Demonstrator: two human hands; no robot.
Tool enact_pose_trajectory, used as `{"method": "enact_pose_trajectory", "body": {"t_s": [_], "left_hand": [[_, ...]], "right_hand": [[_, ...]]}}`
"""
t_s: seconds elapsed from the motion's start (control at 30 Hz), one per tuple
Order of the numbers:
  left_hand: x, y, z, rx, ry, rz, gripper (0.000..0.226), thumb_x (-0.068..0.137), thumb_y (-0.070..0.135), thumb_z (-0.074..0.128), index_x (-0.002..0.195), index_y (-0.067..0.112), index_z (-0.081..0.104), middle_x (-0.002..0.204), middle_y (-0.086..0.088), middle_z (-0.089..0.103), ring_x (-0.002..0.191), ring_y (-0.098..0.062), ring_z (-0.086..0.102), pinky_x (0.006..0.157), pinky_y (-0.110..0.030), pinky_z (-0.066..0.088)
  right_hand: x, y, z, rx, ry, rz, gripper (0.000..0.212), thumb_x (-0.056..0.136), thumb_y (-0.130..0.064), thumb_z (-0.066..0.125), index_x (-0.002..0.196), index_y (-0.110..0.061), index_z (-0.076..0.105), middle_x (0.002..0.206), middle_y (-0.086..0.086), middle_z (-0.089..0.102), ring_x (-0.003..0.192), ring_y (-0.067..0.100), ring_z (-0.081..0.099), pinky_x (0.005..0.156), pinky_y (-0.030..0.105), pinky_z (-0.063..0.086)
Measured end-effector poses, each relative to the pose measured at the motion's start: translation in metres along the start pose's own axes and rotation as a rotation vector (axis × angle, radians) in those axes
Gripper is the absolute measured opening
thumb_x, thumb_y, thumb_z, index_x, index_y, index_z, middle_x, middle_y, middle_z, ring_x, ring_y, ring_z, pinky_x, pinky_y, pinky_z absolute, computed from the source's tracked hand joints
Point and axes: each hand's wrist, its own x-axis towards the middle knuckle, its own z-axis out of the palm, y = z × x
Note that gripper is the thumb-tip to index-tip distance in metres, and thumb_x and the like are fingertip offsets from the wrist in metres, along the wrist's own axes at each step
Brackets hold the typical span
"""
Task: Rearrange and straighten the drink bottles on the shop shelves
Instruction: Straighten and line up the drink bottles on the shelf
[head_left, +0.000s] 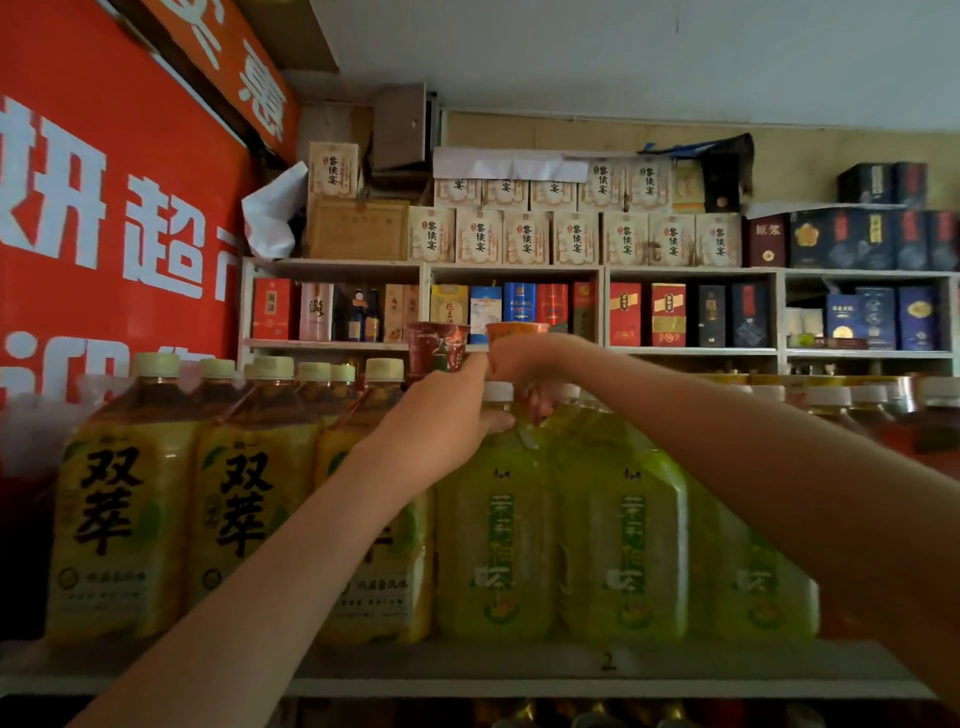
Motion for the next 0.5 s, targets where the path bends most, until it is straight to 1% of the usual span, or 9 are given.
{"method": "enact_pose_trajectory", "body": {"t_s": [0.1,0.17,0.23,0.33,0.4,0.43,0.5], "left_hand": [[0.002,0.0,0.0,-0.001,-0.016,-0.016,0.054,0.091,0.036,0.057,0.136,0.018,0.034,0.113,-0.002,0.06,0.082,-0.012,0.055,0.068,-0.025,0.046],[0.001,0.002,0.0,0.003,-0.014,-0.021,0.055,0.091,0.036,0.056,0.137,0.017,0.033,0.117,-0.003,0.059,0.091,-0.014,0.057,0.075,-0.028,0.048],[0.0,0.003,0.001,-0.006,-0.021,-0.021,0.05,0.091,0.035,0.056,0.133,0.017,0.036,0.118,-0.003,0.058,0.097,-0.016,0.056,0.079,-0.03,0.047],[-0.001,0.004,0.001,-0.013,-0.01,-0.027,0.041,0.091,0.035,0.056,0.126,0.018,0.039,0.114,-0.001,0.059,0.089,-0.013,0.053,0.074,-0.027,0.044],[-0.003,0.006,0.002,-0.016,0.002,-0.039,0.041,0.091,0.035,0.055,0.125,0.018,0.041,0.115,0.0,0.059,0.089,-0.012,0.054,0.074,-0.025,0.041],[-0.003,0.007,0.002,-0.03,0.006,-0.048,0.041,0.091,0.035,0.055,0.125,0.018,0.041,0.113,0.0,0.06,0.085,-0.01,0.055,0.072,-0.023,0.041],[-0.006,0.009,0.002,-0.057,0.021,-0.067,0.04,0.091,0.033,0.056,0.125,0.017,0.042,0.105,0.002,0.06,0.073,-0.004,0.051,0.065,-0.019,0.039]], "right_hand": [[0.01,0.002,0.006,0.025,-0.015,0.032,0.009,0.096,-0.005,0.045,0.091,0.0,0.051,0.062,0.01,0.056,0.037,0.013,0.054,0.041,0.024,0.052],[0.012,0.001,0.006,0.024,-0.016,0.042,0.013,0.097,-0.008,0.044,0.094,0.001,0.053,0.065,0.011,0.057,0.042,0.015,0.057,0.045,0.025,0.054],[0.008,0.001,0.006,0.028,-0.036,0.037,0.018,0.097,-0.012,0.045,0.097,0.003,0.056,0.072,0.012,0.06,0.051,0.017,0.06,0.052,0.026,0.056],[-0.002,0.003,0.001,0.067,-0.082,0.036,0.026,0.095,-0.015,0.052,0.112,0.004,0.057,0.094,0.018,0.066,0.072,0.024,0.068,0.069,0.034,0.06],[-0.012,0.004,-0.004,0.067,-0.075,0.027,0.028,0.094,-0.016,0.053,0.114,0.003,0.056,0.1,0.017,0.067,0.08,0.025,0.069,0.075,0.037,0.059],[-0.02,0.004,-0.005,0.018,-0.022,0.005,0.025,0.095,-0.017,0.051,0.111,0.002,0.056,0.098,0.014,0.067,0.078,0.023,0.067,0.074,0.034,0.058],[-0.038,0.003,-0.006,-0.164,0.153,-0.07,0.023,0.095,-0.023,0.05,0.105,-0.004,0.058,0.089,0.005,0.063,0.074,0.016,0.061,0.069,0.028,0.054]]}}
